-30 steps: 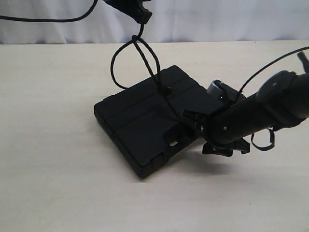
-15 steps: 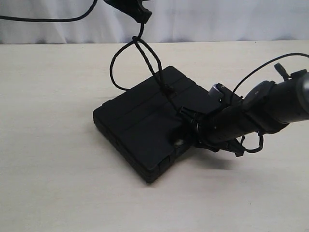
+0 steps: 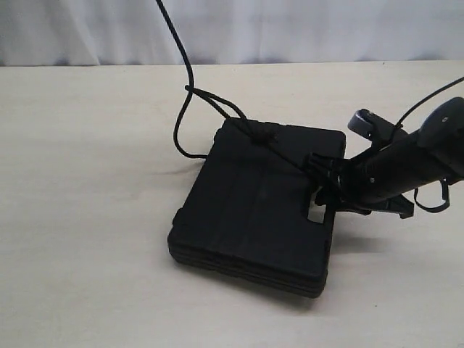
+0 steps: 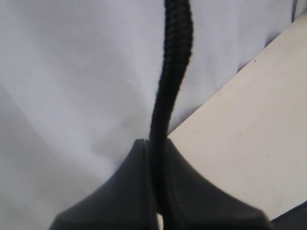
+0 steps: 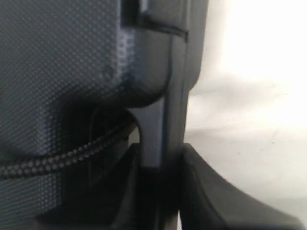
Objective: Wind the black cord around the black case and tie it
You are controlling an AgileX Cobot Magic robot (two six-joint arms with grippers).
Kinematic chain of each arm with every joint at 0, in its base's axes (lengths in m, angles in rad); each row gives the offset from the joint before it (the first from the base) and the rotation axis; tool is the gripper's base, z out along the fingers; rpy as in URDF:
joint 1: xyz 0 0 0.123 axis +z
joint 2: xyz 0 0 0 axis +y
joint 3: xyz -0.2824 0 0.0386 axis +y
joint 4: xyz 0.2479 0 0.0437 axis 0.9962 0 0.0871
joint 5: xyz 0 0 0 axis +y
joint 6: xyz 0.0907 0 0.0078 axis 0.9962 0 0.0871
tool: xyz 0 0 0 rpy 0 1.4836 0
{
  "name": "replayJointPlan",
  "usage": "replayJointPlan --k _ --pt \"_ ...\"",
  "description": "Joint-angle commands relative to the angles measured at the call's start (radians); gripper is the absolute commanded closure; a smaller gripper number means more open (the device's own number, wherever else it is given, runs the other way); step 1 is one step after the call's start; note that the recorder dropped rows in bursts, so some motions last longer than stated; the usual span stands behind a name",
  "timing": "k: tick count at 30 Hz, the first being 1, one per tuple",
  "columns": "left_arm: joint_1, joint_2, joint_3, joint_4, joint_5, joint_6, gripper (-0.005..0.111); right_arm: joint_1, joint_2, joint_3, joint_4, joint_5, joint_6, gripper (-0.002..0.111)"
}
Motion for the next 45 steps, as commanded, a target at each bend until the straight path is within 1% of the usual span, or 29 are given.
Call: replayJointPlan --k 1,5,8,10,13,16,19,22,24,25,28,31,34,37,39,41,45 --pt "0.012 -0.048 -0.008 -0.014 -0.028 -0.02 0.107 -0.005 -0.021 -0.002 -0.1 0.003 -0.014 0.104" --pt "0.015 -0.096 -0.008 -0.005 -0.053 -0.02 0.107 -0.008 -0.021 -0.002 -0.127 0.005 -0.014 0.104" --pt "0.037 -0.135 -0.008 -0.004 -0.059 -0.02 0.107 -0.014 -0.021 -0.002 -0.127 0.005 -0.014 0.104" --pt "0.067 -0.158 -0.008 -0.004 -0.054 -0.024 0.107 -0.03 -0.021 -0.002 -0.127 0.009 -0.02 0.104" --pt "0.137 -0.177 -0.008 -0.004 -0.021 -0.074 0.107 -0.069 -0.021 -0.002 -0.127 0.029 -0.037 0.104" --pt "0.212 -0.177 -0.008 0.019 0.063 -0.107 0.107 -0.112 -0.021 -0.002 -0.127 0.052 -0.042 0.104" --pt "0.275 -0.177 -0.006 0.145 0.113 -0.197 0.107 -0.139 -0.021 -0.002 -0.127 0.059 -0.068 0.104" --pt "0.333 -0.177 -0.004 0.317 0.158 -0.354 0.107 -0.156 -0.021 -0.002 -0.122 0.059 -0.074 0.104" --pt "0.37 -0.177 0.025 0.415 0.164 -0.435 0.107 -0.156 -0.021 -0.002 -0.122 0.052 -0.074 0.104" --pt "0.389 -0.177 0.049 0.443 0.162 -0.46 0.107 -0.156 -0.021 -0.002 -0.122 0.052 -0.078 0.104" --pt "0.433 -0.177 0.146 0.451 0.124 -0.48 0.107 -0.156 -0.021 -0.002 -0.122 0.052 -0.091 0.104" --pt "0.451 -0.177 0.259 0.449 0.041 -0.48 0.107 -0.156 -0.021 -0.002 -0.122 0.042 -0.093 0.104" --pt "0.451 -0.177 0.359 0.446 -0.055 -0.48 0.107 -0.156 -0.021 -0.016 -0.122 0.053 -0.093 0.104" --pt "0.451 -0.174 0.446 0.426 -0.119 -0.48 0.107 -0.156 -0.021 -0.042 -0.122 0.088 -0.093 0.104" --pt "0.451 -0.164 0.486 0.426 -0.158 -0.48 0.107 -0.156 -0.021 -0.051 -0.122 0.094 -0.093 0.104" --pt "0.451 -0.153 0.512 0.45 -0.167 -0.48 0.107 -0.156 -0.021 -0.055 -0.122 0.094 -0.093 0.104" --pt "0.451 -0.128 0.522 0.481 -0.164 -0.478 0.107 -0.156 -0.021 -0.055 -0.122 0.096 -0.1 0.104"
